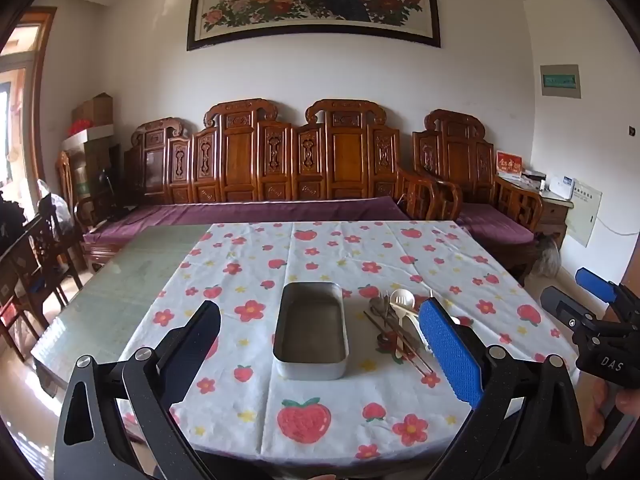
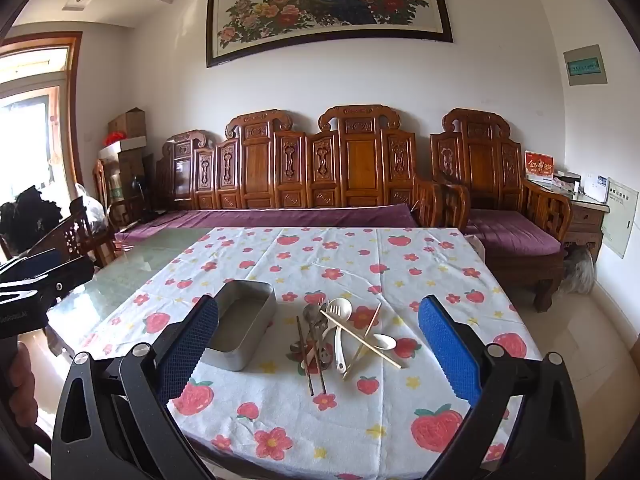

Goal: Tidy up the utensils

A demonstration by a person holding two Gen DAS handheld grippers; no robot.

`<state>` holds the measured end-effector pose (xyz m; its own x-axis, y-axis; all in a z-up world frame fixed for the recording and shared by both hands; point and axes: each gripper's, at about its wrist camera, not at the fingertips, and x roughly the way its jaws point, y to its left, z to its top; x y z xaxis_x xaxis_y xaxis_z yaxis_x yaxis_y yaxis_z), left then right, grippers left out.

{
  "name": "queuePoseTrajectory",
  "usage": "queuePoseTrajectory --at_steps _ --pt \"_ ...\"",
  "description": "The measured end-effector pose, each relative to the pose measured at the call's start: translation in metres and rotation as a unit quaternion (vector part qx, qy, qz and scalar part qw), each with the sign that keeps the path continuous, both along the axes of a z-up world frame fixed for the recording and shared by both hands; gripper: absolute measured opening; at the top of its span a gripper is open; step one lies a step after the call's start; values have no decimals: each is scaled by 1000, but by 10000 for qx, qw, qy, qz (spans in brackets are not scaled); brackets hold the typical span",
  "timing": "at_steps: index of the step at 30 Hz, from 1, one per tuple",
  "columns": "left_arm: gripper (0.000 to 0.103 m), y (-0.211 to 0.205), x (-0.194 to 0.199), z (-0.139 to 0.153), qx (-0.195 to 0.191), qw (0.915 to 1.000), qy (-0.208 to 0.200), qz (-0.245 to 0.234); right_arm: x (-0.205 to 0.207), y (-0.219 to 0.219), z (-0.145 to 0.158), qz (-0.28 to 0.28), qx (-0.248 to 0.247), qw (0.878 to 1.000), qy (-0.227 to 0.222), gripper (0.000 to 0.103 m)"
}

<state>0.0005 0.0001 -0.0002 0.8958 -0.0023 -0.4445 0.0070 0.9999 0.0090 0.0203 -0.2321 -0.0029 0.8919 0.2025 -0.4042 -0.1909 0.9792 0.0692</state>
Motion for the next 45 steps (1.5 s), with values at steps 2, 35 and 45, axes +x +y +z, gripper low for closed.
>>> queuePoseTrajectory --at_steps 2,35,45 --pt "97 0 1 0 1 10000 13 -13 0 0 0 -2 17 10000 -23 100" --pt "97 0 -5 16 -65 9998 -145 -96 -2 1 3 4 32 10000 -77 101" --pt "96 0 -5 12 -55 9998 -142 -86 -2 1 3 9 42 10000 -82 101"
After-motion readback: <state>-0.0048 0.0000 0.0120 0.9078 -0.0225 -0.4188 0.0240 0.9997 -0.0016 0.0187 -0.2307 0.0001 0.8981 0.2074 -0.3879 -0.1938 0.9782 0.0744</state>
